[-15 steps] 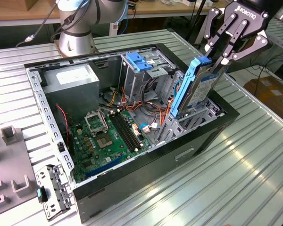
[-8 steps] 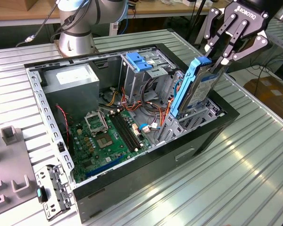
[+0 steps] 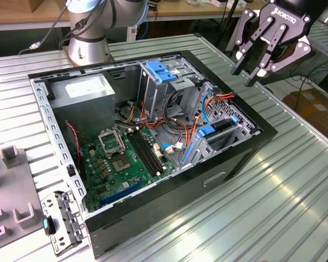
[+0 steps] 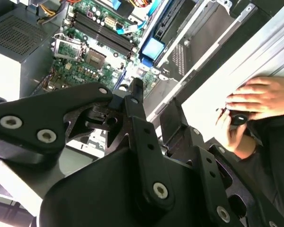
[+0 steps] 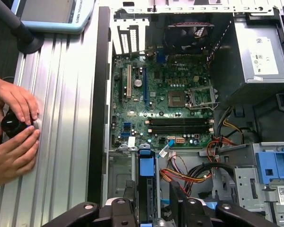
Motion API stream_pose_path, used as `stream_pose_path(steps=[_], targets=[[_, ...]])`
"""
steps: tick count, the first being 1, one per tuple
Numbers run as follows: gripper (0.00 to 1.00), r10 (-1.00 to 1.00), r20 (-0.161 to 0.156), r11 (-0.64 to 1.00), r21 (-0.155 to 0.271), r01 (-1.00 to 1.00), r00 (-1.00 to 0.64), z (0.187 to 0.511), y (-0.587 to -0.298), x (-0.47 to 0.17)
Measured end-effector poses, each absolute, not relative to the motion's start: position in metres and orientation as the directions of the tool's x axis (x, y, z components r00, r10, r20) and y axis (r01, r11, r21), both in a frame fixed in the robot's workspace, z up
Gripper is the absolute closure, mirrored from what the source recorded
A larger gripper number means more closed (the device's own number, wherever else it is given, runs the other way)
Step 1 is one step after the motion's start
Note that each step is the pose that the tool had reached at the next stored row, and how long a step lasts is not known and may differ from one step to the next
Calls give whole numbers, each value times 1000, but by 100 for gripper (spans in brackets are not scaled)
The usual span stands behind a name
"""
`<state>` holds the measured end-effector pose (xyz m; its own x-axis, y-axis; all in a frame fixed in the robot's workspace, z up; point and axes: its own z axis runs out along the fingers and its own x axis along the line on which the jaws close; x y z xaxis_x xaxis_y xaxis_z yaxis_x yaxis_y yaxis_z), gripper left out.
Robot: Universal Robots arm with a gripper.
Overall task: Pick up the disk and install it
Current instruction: 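Insert the disk into the insertion slot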
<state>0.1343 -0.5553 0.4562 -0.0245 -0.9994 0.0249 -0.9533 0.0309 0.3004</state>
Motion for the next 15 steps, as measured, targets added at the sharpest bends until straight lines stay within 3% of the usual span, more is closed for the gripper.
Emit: stream_pose_path(steps=[6, 11, 15], targets=[[59, -1000, 25, 3, 292, -957, 4, 445, -557, 128], [89, -1000, 25, 3, 262, -965, 4, 439, -560, 123], [89, -1000, 25, 3, 228, -974, 3, 435, -560, 119]])
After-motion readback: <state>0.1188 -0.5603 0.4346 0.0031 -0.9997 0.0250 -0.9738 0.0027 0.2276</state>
